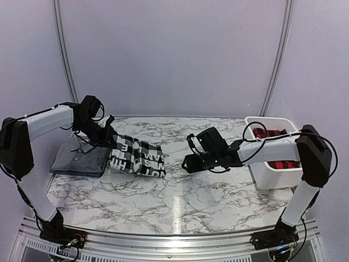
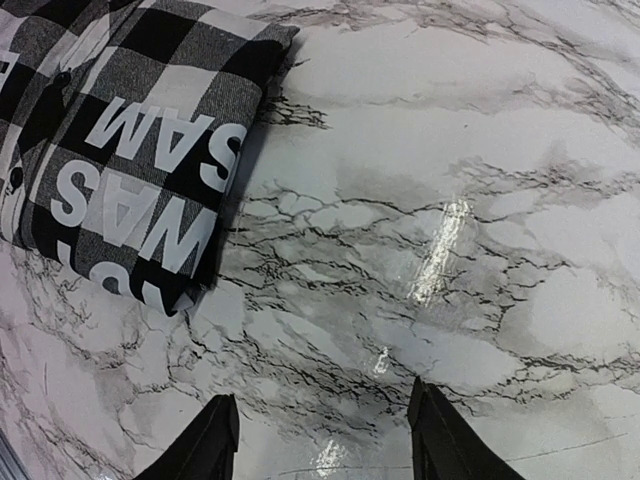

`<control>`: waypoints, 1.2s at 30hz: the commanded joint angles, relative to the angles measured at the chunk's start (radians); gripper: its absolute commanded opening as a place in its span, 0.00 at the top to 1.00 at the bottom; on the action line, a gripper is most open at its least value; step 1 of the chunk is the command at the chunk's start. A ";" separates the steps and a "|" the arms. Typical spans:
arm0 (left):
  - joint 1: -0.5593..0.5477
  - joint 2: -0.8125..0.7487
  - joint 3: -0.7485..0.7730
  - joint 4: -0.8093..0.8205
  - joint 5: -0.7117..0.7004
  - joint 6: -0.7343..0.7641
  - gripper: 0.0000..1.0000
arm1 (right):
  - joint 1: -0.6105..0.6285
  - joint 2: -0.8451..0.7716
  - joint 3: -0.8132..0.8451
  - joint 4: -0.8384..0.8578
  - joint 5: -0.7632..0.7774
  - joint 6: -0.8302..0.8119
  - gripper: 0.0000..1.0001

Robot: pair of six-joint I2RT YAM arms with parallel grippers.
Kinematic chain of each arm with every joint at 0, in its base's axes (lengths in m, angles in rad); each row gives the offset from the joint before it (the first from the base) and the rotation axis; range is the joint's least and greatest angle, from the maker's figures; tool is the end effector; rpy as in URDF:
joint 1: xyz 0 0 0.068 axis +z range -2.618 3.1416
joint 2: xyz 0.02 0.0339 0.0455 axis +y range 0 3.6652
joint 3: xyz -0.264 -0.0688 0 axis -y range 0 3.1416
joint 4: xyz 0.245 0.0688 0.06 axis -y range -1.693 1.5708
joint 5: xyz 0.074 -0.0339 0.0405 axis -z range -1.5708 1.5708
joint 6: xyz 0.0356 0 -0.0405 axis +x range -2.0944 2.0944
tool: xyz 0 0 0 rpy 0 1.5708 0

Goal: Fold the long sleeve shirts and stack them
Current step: Turn over the square-folded shirt at the center of the board.

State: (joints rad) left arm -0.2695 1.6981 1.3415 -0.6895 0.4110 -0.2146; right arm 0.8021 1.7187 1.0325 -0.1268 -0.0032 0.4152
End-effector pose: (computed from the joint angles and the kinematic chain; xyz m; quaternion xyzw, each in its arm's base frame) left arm 0.3408 -0.1089 0.2538 0.0789 0.9437 -0.2522 0.1993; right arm 0.2514 0.2601 0.1862 -0.1792 0.9116 0.2127 0.3026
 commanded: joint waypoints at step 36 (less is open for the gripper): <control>0.069 0.103 0.535 -0.454 -0.272 0.158 1.00 | 0.065 0.667 0.704 0.329 -0.143 0.127 0.71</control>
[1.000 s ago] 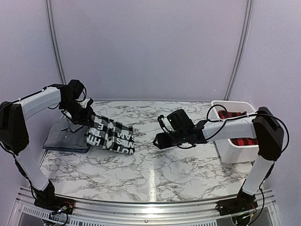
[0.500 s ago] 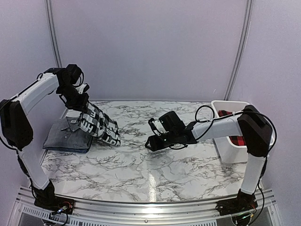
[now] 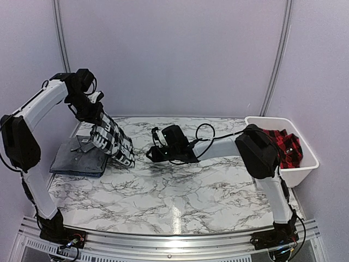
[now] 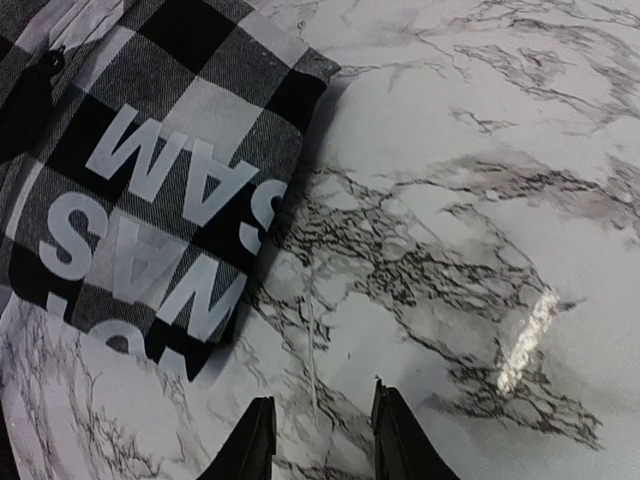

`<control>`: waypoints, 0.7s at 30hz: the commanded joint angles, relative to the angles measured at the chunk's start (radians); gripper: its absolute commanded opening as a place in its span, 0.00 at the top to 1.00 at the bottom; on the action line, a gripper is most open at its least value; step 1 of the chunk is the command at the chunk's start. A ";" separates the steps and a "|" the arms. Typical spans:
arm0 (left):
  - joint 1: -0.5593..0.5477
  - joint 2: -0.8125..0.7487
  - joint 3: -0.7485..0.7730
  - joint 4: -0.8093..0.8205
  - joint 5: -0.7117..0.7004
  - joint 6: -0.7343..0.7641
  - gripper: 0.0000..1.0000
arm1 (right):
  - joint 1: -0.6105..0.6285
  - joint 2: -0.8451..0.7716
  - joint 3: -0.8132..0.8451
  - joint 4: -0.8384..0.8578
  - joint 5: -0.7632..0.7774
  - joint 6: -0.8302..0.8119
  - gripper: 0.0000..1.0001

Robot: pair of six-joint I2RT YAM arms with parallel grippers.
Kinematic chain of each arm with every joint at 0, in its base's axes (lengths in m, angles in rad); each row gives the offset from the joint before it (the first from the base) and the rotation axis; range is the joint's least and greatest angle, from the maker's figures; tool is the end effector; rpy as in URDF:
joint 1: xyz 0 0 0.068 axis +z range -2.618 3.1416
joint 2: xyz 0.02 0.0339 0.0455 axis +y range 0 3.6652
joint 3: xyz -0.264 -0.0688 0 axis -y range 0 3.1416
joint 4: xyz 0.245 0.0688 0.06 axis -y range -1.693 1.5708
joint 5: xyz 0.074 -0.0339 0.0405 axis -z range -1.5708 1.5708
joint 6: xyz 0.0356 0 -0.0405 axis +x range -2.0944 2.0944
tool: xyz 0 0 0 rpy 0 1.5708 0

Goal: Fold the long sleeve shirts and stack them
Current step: Turn over the square-folded shirt at the center of the board.

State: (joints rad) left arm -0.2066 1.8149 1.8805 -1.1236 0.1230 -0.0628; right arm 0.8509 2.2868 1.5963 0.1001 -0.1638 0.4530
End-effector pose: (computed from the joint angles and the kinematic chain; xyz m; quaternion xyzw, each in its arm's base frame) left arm 0.3691 -0.0818 0.3503 0.0849 0.9619 -0.0929 0.2428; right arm 0.3326 0.3881 0.1421 -0.2115 0.8543 0.3421 0.3292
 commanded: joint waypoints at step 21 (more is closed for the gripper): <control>-0.068 -0.044 0.014 -0.004 0.061 -0.143 1.00 | 0.193 0.445 0.526 0.206 -0.226 0.353 0.72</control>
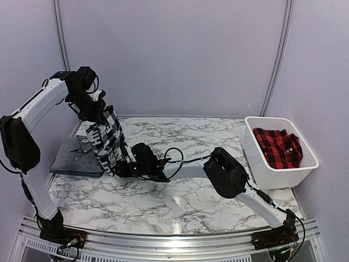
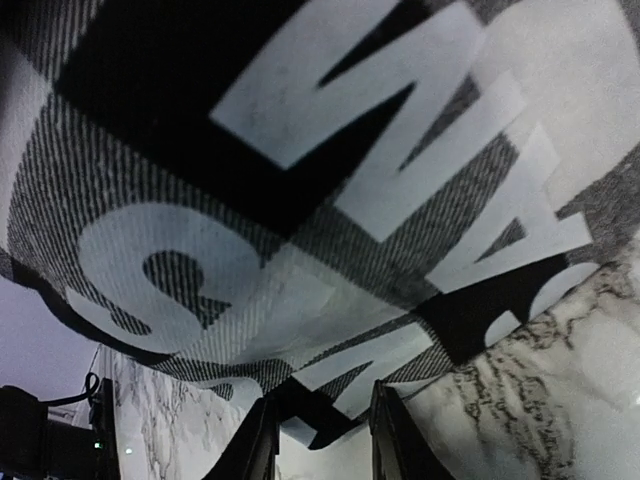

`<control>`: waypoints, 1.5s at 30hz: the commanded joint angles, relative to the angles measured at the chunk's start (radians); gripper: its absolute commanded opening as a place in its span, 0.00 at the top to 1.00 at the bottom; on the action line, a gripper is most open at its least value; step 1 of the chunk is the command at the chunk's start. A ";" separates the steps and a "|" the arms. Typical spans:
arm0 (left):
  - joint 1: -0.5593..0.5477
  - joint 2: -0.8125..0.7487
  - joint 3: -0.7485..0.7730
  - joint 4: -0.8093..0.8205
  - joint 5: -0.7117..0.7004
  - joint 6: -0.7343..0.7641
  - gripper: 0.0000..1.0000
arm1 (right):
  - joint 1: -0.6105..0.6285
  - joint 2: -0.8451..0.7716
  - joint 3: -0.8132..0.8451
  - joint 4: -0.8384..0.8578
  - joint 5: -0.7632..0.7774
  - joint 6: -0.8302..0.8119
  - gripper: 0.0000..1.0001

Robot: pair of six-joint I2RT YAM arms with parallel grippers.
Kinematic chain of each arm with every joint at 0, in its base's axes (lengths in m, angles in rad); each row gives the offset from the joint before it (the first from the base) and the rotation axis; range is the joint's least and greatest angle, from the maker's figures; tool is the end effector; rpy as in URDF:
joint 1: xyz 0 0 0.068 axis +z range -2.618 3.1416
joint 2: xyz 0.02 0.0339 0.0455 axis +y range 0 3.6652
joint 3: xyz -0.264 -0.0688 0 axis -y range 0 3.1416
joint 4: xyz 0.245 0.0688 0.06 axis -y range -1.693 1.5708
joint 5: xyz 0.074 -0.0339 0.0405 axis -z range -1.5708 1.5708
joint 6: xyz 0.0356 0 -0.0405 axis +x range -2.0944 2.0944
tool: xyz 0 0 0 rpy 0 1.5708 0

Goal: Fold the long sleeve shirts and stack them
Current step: Turn over the square-folded shirt at the center of the board.

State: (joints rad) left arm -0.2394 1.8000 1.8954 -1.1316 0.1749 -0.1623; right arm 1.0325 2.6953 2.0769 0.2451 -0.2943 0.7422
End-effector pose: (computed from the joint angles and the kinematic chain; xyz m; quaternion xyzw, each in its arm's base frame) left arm 0.3616 -0.0946 0.3598 0.0601 0.9592 -0.1350 0.2410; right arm 0.2952 0.5146 0.0949 -0.2000 0.7966 0.5088 0.2581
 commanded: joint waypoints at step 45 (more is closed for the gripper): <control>-0.576 0.160 0.003 0.411 -0.241 -0.367 0.16 | -0.261 -1.364 -1.234 -0.346 0.313 -0.228 0.29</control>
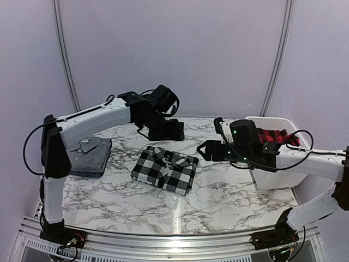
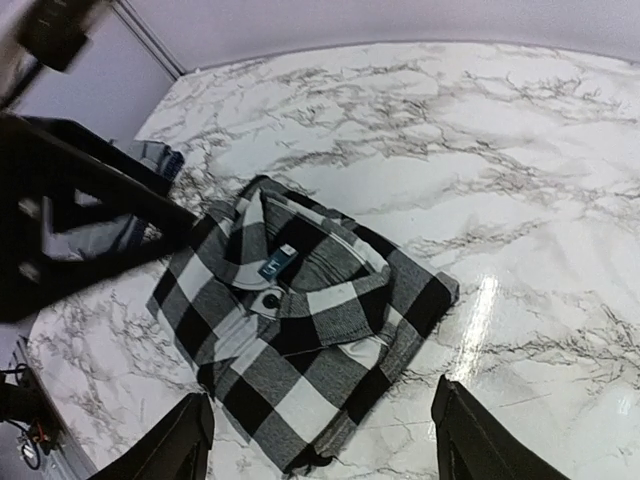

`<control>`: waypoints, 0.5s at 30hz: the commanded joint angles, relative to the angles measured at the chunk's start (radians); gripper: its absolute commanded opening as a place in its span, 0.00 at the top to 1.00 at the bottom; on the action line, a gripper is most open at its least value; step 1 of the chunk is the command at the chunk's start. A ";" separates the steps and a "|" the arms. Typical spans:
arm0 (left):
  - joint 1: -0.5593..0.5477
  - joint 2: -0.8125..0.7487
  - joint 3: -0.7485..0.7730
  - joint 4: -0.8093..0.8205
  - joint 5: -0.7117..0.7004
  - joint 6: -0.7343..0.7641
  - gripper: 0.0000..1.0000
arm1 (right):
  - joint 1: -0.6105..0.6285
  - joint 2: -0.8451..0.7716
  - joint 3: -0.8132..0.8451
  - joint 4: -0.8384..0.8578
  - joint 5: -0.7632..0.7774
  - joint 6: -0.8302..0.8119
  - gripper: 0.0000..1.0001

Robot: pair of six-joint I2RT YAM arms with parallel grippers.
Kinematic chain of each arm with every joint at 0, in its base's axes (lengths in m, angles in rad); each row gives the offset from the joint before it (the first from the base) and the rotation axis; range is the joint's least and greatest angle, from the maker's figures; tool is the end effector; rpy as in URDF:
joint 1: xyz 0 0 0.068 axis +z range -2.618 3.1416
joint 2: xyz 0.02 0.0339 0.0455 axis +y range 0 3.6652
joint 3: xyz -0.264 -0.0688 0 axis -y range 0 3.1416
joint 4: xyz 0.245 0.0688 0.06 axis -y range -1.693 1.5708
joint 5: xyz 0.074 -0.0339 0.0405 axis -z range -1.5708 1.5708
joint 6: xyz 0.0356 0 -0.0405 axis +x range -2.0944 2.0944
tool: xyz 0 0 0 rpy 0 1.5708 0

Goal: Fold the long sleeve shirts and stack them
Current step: Turn over the square-folded shirt at the center of the board, then move the square-folded shirt to the center of the board.

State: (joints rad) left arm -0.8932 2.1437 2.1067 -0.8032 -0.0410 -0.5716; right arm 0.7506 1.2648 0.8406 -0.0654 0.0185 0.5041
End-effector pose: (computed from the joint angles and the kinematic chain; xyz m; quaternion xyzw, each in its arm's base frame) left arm 0.3041 -0.3756 0.3046 0.1423 0.9229 -0.2246 0.2784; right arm 0.2090 0.1940 0.2675 -0.1007 0.8514 0.2957 0.4213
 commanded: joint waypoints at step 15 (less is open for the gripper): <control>0.264 -0.419 -0.944 0.380 0.370 0.230 0.34 | 0.013 0.394 -0.001 0.127 -0.118 0.070 0.36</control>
State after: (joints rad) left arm -0.6285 1.7283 1.2118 -0.5224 0.2245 -0.3992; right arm 0.7799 1.6253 0.8322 -0.0177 -0.0521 0.5480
